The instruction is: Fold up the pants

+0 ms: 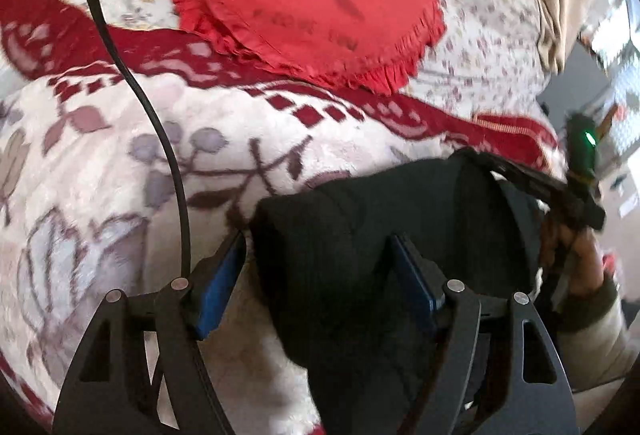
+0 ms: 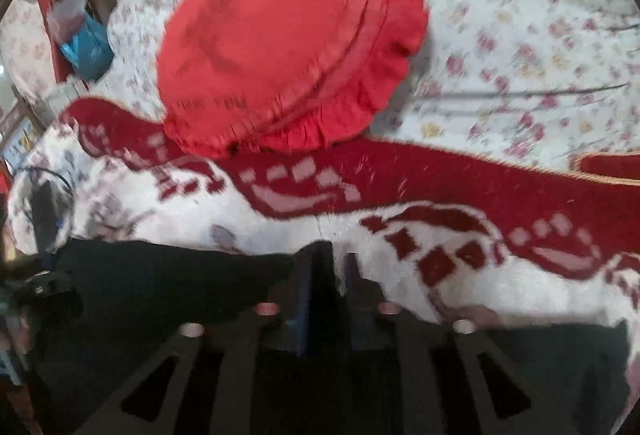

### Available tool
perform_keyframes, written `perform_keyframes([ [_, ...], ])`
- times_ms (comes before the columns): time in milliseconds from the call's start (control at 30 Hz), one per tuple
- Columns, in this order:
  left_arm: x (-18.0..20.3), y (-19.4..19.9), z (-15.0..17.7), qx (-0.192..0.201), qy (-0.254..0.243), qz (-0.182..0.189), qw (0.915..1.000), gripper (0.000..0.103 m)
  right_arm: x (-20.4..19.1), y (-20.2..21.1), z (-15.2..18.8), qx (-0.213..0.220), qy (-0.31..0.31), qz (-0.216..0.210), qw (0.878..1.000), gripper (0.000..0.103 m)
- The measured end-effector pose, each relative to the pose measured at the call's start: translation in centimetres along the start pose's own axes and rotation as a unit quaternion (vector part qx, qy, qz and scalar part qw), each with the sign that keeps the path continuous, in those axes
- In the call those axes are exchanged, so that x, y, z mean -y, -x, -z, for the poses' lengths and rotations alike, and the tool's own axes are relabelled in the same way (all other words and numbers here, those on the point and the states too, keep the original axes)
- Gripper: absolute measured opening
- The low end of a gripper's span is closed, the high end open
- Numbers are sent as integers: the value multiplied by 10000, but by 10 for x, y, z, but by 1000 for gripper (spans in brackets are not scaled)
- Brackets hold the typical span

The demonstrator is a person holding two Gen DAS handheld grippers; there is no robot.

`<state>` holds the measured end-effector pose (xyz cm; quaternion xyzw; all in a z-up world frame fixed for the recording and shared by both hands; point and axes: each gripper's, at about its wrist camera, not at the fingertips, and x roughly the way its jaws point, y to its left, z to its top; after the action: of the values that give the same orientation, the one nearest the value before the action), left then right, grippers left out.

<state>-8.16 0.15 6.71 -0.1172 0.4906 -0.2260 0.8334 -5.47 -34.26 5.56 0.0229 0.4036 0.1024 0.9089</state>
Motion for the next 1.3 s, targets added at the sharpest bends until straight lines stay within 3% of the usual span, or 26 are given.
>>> perform_keyframes([
  [33, 0, 7, 1, 77, 33, 15, 10000, 74, -4, 16, 2, 141, -16, -89, 9999, 40],
  [67, -2, 14, 3, 141, 58, 14, 9999, 74, -10, 29, 6, 228, -2, -280, 9993, 43],
  [200, -12, 44, 16, 299, 181, -107, 9993, 74, -64, 63, 32, 193, 696, -1324, 9886, 43],
  [333, -23, 62, 27, 393, 330, -351, 9981, 74, -122, 69, 68, 256, 1469, -1704, 9740, 56],
  [533, -40, 69, 39, 376, 618, -491, 9962, 74, -204, 63, 100, 512, 2869, -1216, 9488, 70],
  [700, -46, 74, 45, 441, 754, -415, 9953, 74, -246, 38, 121, 326, 3851, -788, 9189, 70],
  [800, -43, 72, 45, 382, 661, -449, 9961, 74, -261, 16, 134, 482, 4366, -45, 8984, 70],
  [833, -41, 70, 44, 367, 644, -470, 9961, 74, -263, 6, 134, 560, 4447, 204, 8937, 66],
  [867, -40, 70, 43, 361, 640, -475, 9962, 74, -260, 1, 131, 496, 4337, 98, 8996, 47],
  [900, -39, 70, 43, 358, 637, -465, 9962, 74, -253, -4, 122, 347, 4042, -146, 9139, 41],
  [967, -37, 72, 41, 373, 581, -425, 9967, 74, -220, -3, 92, 66, 2678, -1039, 9578, 36],
  [1000, -35, 75, 40, 404, 551, -424, 9968, 74, -205, -1, 81, 38, 2177, -1345, 9667, 34],
  [1033, -35, 76, 39, 433, 545, -423, 9967, 74, -178, 1, 67, 24, 1293, -1839, 9744, 34],
  [1133, -35, 80, 33, 498, 567, -400, 9963, 74, -130, -5, 55, -155, -159, -2604, 9653, 34],
  [1200, -31, 81, 29, 529, 521, -364, 9966, 74, -141, -6, 60, -417, 113, -2789, 9593, 37],
  [1233, -27, 80, 26, 542, 476, -360, 9967, 74, -156, -4, 67, -604, 485, -2847, 9555, 43],
  [1300, -19, 79, 22, 562, 394, -349, 9970, 74, -176, 4, 79, -860, 1006, -3199, 9382, 44],
])
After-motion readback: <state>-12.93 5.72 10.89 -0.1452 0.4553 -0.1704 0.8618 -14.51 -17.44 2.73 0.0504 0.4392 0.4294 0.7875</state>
